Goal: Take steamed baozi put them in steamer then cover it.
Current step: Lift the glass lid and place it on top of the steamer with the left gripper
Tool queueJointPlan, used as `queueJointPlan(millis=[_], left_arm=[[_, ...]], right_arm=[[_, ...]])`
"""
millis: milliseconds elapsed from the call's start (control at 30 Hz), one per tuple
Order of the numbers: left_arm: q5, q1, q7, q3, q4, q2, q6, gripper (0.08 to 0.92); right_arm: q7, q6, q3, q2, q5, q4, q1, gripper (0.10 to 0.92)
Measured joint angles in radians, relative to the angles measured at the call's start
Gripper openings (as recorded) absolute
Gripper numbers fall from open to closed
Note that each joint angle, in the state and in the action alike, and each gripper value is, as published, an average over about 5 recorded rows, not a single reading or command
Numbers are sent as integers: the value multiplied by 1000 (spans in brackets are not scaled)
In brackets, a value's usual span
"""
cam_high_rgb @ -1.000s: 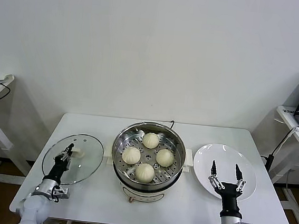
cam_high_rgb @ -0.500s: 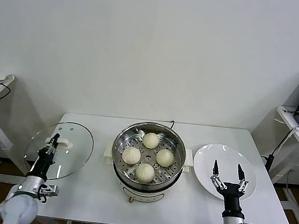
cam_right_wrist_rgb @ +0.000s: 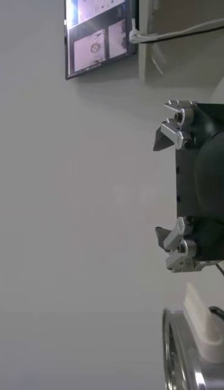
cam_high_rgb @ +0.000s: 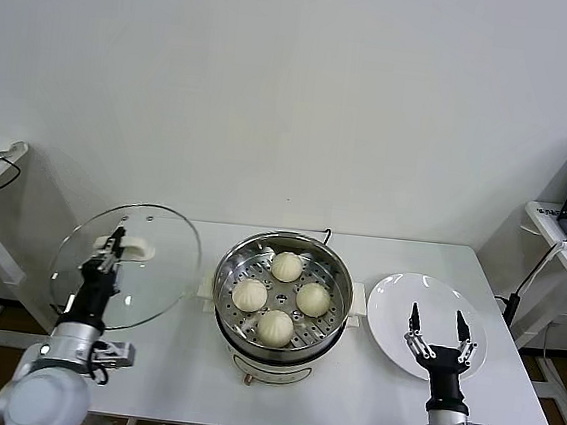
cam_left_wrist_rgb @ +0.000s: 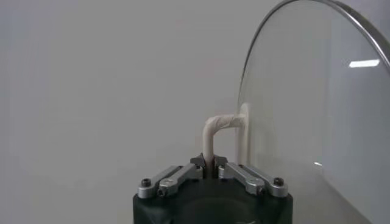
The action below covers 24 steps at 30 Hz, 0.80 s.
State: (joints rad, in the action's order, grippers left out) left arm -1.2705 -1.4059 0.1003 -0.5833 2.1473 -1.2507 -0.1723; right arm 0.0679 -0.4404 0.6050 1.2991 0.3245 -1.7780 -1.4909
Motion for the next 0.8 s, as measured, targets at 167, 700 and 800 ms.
queueJointPlan(millis=[167,700,800], left_arm=[[-42,35,64,153,60,24,-125,186],[-266,238,206,578,15,-49,-368,186],[-305,263,216,628,-13,-75,-386,186]], right_arm=[[-1,-1,11,8,-3,7,3,823],[-2,-4,37,36,-25,53,23,823],[-2,-5,36,40,-31,65,29,823]])
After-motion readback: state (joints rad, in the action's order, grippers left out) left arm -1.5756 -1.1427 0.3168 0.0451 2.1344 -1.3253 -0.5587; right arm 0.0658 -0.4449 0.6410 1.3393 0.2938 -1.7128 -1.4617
